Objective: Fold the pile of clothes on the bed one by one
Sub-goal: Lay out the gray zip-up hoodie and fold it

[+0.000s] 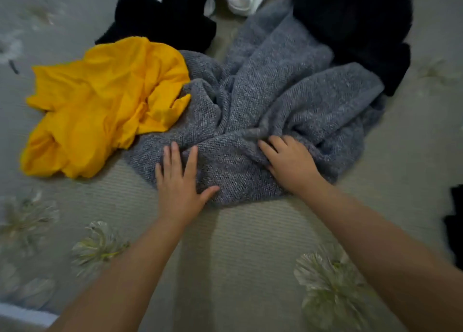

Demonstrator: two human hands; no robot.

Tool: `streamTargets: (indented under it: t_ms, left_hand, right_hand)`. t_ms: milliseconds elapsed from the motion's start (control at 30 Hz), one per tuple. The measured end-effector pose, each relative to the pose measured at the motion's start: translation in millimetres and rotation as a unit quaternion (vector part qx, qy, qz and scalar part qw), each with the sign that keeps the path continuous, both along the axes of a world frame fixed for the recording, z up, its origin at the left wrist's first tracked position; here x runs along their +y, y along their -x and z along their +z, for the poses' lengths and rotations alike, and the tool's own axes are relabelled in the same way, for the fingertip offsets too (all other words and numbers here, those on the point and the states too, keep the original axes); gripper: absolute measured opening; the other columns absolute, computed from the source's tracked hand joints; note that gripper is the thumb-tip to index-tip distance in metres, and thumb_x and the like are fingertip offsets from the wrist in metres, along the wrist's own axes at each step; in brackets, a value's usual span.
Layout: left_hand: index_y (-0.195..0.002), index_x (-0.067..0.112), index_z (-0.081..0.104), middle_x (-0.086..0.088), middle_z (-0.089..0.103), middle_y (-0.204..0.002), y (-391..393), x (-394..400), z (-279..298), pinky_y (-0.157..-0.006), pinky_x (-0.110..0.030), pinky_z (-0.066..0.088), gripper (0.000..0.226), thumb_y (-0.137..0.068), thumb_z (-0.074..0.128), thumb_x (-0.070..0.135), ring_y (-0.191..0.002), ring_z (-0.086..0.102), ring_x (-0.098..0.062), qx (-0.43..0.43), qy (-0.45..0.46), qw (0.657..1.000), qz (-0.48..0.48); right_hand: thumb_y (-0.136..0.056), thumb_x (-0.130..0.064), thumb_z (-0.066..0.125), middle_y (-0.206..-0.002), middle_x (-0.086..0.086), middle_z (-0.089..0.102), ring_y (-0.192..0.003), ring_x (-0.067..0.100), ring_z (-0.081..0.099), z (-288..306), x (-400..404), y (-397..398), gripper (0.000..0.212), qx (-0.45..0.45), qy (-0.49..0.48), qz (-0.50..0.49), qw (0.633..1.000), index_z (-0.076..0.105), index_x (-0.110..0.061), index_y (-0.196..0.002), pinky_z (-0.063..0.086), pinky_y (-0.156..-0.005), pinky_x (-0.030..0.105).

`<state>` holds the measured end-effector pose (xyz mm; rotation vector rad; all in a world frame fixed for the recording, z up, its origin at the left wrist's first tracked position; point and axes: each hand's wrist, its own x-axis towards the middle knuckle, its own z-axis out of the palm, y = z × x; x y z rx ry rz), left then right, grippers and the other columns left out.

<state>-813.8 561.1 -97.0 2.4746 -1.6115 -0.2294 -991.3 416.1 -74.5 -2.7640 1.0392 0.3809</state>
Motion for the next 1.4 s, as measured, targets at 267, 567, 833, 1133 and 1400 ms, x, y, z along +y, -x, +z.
streamTargets:
  t_ms: [267,567,833,1133,1400]
  left_hand:
    - [-0.094,0.011,0.064,-0.013,0.066,-0.082,-13.3,-5.9,17.3,-0.102,-0.025,0.030,0.015,-0.081,0.060,0.018,-0.083,0.061,-0.024,-0.002,-0.066,0.983,-0.173]
    - [-0.088,0.001,0.058,-0.022,0.062,-0.079,-11.0,100.1,70.9,-0.060,-0.033,0.039,0.039,-0.081,0.063,0.038,-0.079,0.058,-0.033,0.117,-0.097,0.974,-0.167]
    - [-0.103,0.010,0.061,-0.008,0.063,-0.090,-21.6,166.7,80.2,-0.067,-0.027,0.043,0.039,-0.072,0.074,0.029,-0.085,0.059,-0.025,0.113,-0.236,0.908,-0.328]
    - [-0.091,-0.007,0.061,-0.029,0.061,-0.094,-64.3,62.5,116.9,-0.075,-0.044,0.037,0.021,-0.089,0.050,0.011,-0.096,0.056,-0.041,0.139,0.051,0.985,-0.089]
    - [-0.122,0.004,0.050,-0.018,0.050,-0.130,-56.4,9.3,111.5,-0.112,-0.040,0.019,0.037,-0.087,0.051,0.017,-0.133,0.030,-0.034,0.086,0.038,0.991,-0.090]
  right_hand:
    - [-0.042,0.013,0.078,-0.056,0.016,0.057,-0.045,0.032,0.057,31.5,65.2,41.9,0.029,-0.099,0.064,-0.035,0.992,0.067,0.004,-0.067,0.046,-0.036,0.029]
    - [-0.036,-0.007,0.091,-0.059,0.009,0.063,-0.048,0.023,0.063,97.4,173.0,86.4,0.041,-0.066,-0.002,0.008,0.998,0.071,-0.005,-0.073,0.043,-0.036,0.018]
    - [-0.096,-0.039,0.037,-0.097,0.000,0.064,-0.093,0.016,0.060,119.6,214.0,81.1,0.027,0.110,-0.212,-0.006,0.971,0.057,-0.022,-0.094,0.038,-0.072,0.024]
    - [-0.093,-0.012,0.049,-0.092,0.029,0.062,-0.094,0.038,0.057,151.7,76.8,88.0,0.025,-0.138,-0.085,-0.407,0.899,0.063,0.008,-0.093,0.041,-0.078,0.038]
    - [-0.094,-0.018,0.049,-0.127,0.031,0.046,-0.119,0.042,0.042,137.3,38.4,65.4,0.042,-0.114,0.061,-0.469,0.874,0.045,0.009,-0.125,0.031,-0.099,0.045]
